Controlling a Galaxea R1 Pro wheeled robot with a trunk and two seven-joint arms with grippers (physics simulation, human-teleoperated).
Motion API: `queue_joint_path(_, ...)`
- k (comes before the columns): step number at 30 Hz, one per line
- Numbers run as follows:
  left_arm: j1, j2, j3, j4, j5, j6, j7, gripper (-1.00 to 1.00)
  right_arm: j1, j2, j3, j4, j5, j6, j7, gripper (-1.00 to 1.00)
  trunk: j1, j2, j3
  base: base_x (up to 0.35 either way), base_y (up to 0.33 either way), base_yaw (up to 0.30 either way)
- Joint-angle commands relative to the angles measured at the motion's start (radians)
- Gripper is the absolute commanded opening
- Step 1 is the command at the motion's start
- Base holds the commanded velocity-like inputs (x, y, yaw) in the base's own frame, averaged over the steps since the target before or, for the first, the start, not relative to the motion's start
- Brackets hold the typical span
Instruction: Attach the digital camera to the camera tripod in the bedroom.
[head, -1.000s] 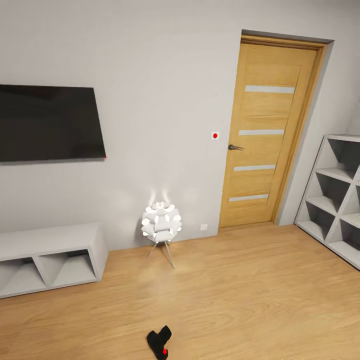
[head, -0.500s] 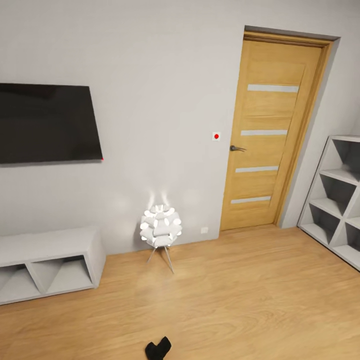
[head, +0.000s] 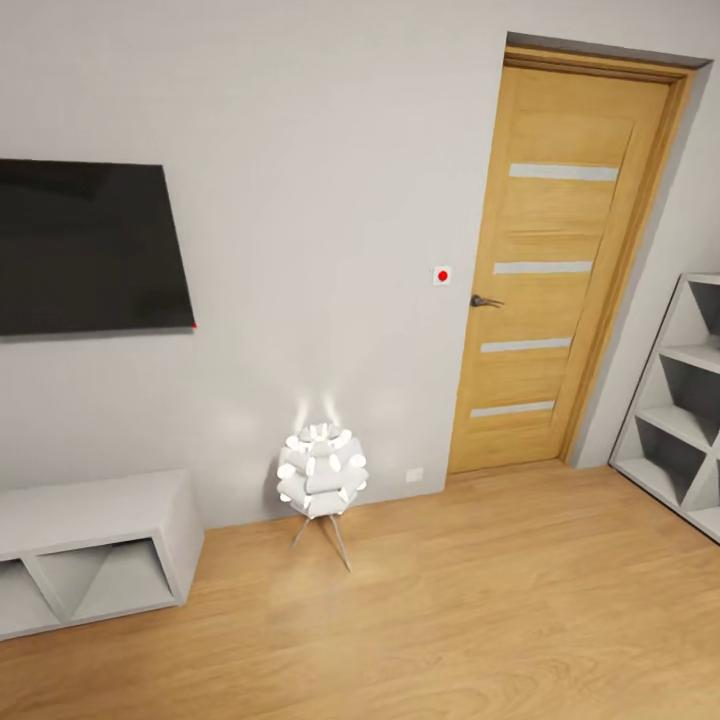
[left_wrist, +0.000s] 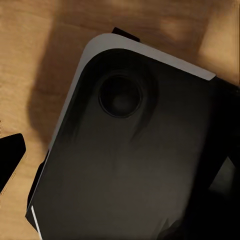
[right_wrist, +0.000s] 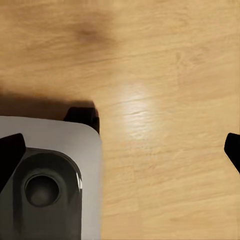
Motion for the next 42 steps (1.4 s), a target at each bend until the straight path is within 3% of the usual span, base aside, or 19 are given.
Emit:
queue_joint_path(1, 0.001, 0.0, 0.001, -0.002, 0.004, -0.001, 0.0, 1.0, -0.001, 0.0, 0.008, 0.003, -0.011, -0.006, 0.005, 1.0, 0.001, 0.0, -0.001, 0.294, 0.164, 0.0)
queue_joint_path(20, 0.001, -0.002, 0.004, -0.001, 0.004, -0.001, 0.0, 1.0, -0.001, 0.002, 0.007, 0.003, -0.012, -0.002, 0.005, 1.0, 0.001, 0.0, -0.001, 0.113, 0.267, -0.162)
queue_joint_path(42, 0.001, -0.002, 0.004, 0.0, 0.004, -0.001, 0.0, 1.0, -0.001, 0.002, 0.006, 0.004, -0.014, 0.0, 0.005, 1.0, 0.001, 0.0, -0.001, 0.002, 0.028, -0.241)
